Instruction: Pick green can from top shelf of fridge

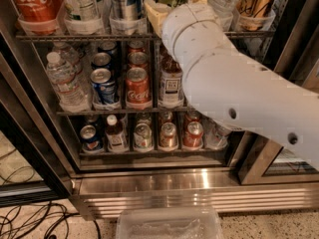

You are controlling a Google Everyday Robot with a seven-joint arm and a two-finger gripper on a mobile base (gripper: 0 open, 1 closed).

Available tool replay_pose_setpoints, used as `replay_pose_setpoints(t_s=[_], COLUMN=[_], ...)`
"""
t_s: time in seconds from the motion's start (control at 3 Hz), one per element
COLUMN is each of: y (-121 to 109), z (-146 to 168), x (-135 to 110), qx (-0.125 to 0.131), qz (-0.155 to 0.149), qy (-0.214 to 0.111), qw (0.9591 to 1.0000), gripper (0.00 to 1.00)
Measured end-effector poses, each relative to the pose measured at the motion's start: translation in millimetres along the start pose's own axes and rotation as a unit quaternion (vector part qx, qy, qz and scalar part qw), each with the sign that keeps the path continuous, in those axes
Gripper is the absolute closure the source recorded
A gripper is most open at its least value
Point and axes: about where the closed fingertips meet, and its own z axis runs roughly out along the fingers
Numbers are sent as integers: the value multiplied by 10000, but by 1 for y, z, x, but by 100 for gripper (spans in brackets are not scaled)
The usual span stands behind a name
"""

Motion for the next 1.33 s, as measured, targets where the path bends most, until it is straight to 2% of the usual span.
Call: replay_pose_setpoints(t_s=[0.33, 1.0, 1.33], y=[-9, -3, -2], z=[11, 17, 19], x=[3, 6, 5], qx=[118, 43, 25], qz=[-26, -9, -5], qy=[67, 124, 126], qw=[9999, 9999, 9999], gripper=[34, 37, 56])
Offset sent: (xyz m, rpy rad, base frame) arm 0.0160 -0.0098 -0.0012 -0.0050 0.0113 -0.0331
